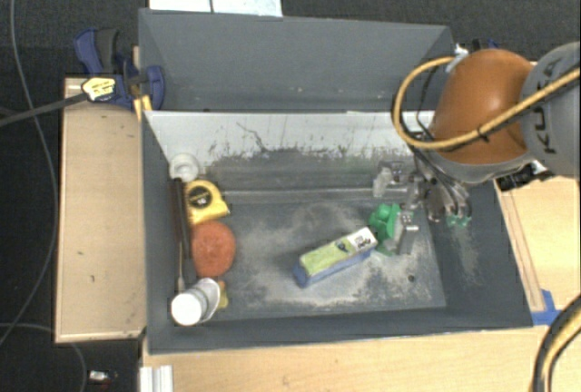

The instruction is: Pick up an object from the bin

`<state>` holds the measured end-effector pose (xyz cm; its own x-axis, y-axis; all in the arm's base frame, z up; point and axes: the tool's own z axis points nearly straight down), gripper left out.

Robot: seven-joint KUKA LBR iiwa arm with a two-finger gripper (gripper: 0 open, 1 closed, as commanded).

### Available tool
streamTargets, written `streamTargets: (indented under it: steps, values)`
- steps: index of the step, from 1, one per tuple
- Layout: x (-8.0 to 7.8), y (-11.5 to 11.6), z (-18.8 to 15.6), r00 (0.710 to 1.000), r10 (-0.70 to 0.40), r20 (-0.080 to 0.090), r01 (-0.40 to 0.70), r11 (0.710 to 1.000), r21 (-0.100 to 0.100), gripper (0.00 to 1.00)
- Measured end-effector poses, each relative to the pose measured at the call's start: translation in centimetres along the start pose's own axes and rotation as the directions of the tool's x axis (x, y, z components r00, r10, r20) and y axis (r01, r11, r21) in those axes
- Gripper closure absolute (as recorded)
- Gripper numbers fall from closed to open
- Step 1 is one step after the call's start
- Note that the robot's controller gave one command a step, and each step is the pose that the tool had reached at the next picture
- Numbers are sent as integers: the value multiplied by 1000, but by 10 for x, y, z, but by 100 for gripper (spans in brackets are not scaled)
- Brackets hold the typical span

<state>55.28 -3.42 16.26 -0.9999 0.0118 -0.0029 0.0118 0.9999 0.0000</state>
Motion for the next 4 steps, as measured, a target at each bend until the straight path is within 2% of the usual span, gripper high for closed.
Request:
streamTargets:
  steps: [1, 2, 3, 4]
  values:
    - [23, 42, 60, 999, 37, 6, -37, 999, 0, 0]
    - [35, 78, 92, 998, 56, 12, -56, 998, -1, 0]
    - [54, 54, 92, 997, 71, 1, -71, 997, -1, 100]
    - [54, 54, 91, 998, 70, 1, -70, 998, -1, 100]
